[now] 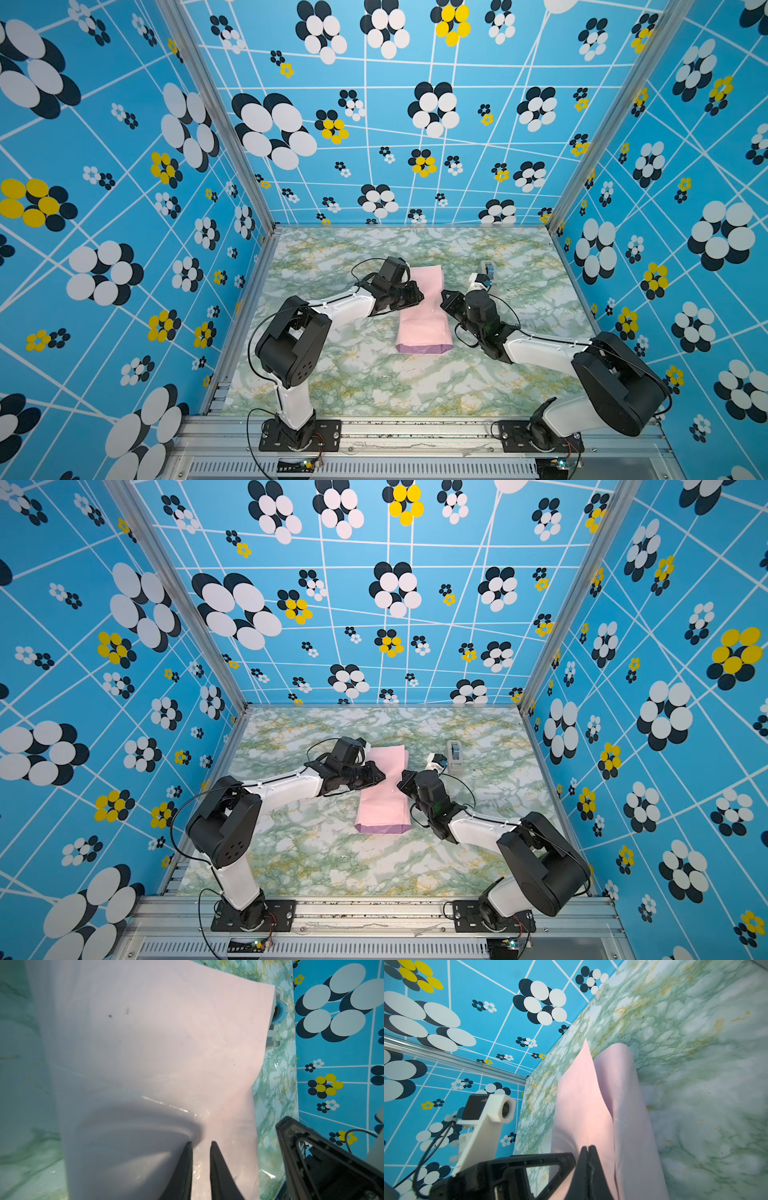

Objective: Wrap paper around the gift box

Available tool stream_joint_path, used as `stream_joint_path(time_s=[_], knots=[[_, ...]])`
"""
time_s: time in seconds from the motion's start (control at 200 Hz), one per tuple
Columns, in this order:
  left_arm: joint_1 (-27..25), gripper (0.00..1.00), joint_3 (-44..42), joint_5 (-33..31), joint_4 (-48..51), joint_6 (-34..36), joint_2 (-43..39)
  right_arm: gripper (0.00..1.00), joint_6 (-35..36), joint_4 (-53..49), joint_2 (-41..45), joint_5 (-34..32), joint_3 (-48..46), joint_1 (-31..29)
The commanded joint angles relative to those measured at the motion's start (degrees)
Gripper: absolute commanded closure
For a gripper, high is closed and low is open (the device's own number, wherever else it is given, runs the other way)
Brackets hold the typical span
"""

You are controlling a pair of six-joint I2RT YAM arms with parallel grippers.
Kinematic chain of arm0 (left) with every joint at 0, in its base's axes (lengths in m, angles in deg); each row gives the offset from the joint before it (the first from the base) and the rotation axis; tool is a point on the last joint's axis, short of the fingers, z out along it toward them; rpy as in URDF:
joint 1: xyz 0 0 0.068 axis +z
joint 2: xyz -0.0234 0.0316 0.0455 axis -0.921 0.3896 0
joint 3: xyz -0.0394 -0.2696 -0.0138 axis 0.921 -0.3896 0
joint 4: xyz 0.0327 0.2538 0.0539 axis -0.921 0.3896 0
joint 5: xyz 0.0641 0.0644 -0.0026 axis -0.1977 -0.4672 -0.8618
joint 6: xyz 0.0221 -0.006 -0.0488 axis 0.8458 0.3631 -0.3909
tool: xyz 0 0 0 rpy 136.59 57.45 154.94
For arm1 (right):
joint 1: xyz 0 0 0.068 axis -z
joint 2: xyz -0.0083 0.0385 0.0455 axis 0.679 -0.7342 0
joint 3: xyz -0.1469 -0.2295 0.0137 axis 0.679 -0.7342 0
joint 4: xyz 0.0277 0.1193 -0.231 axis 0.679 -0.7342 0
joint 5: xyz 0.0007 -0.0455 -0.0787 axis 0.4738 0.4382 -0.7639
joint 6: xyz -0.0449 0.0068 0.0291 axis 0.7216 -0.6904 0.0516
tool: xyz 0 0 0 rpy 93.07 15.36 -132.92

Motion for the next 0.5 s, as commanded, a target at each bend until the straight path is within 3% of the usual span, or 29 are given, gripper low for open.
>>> stream_joint_path(time_s=[0.0, 0.495], knots=[[-0.52, 0.8, -1.3, -1.55, 4.74, 0.84, 2.08, 1.0, 0.47, 2.81, -1.42, -1.65, -1.06, 0.15], [-0.44, 0.8, -1.13, -1.56, 5.06, 1.05, 2.03, 1.0, 1.22, 15.49, -4.83, 4.71, -3.91, 4.32]])
